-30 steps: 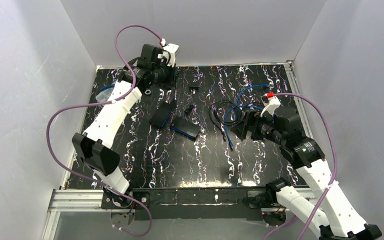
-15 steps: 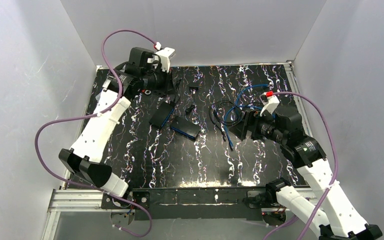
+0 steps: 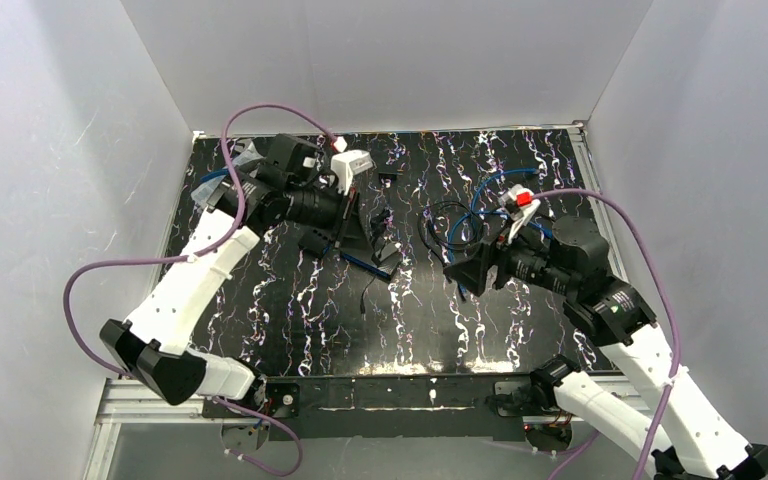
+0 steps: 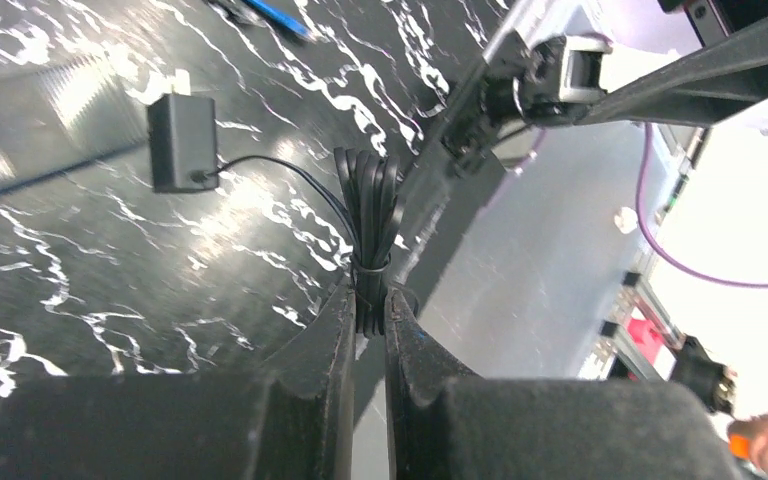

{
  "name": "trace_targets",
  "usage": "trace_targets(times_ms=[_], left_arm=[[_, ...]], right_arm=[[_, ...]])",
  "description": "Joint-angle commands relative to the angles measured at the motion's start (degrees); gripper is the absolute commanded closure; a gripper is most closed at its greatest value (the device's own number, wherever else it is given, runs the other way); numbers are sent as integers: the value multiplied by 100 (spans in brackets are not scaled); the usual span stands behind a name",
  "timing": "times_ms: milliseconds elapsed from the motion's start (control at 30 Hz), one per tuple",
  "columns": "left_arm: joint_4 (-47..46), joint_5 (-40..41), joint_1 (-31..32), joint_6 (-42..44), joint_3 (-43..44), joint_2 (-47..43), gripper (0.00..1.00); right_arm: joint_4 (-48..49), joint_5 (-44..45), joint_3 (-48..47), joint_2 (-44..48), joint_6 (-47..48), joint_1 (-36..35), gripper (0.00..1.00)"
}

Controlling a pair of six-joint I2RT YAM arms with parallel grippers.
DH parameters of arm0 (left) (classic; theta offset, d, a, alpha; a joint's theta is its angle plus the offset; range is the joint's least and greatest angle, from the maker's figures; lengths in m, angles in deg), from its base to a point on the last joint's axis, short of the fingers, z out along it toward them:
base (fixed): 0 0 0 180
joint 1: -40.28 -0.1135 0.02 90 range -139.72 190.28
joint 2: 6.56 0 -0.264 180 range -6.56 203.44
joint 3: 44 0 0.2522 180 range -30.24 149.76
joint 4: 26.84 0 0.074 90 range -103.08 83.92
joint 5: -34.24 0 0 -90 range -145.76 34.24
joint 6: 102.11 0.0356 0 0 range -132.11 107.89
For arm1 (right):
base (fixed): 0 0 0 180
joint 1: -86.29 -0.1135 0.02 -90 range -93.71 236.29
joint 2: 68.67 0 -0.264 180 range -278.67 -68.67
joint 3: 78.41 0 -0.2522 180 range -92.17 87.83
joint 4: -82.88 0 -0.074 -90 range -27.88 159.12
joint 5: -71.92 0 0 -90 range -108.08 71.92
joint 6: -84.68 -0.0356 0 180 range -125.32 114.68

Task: Insert the plug into the switch port
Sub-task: Pick up the power from the center of the board.

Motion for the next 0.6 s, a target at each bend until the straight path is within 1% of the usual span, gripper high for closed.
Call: trace_targets(times_ms=[0,100,133,300,433,567], left_arm=[[177,-848,144,-104,-376,-474,100],[110,-1088,298,-192,-720,-696,100],[94,-1164,364,-224,-831,-750,100],[132,-1379,580,-365,-1297,-1009,100],[116,-1596,738,-512,-1484,-1097,100],[-1,-1700,915,-630,-1702,-1170,100]], right_arm=[[449,-230,-138,-107,822,-555,21],[517,-152,-141,-125,1513,-1064,23],[562,-129,-98,-92,1952,-1226,24],[781,-147,116,234,3343,-1943,21],[617,-283,27,160,4253,-2472,21],[535,-143,-31,40,4983,-3044,22]])
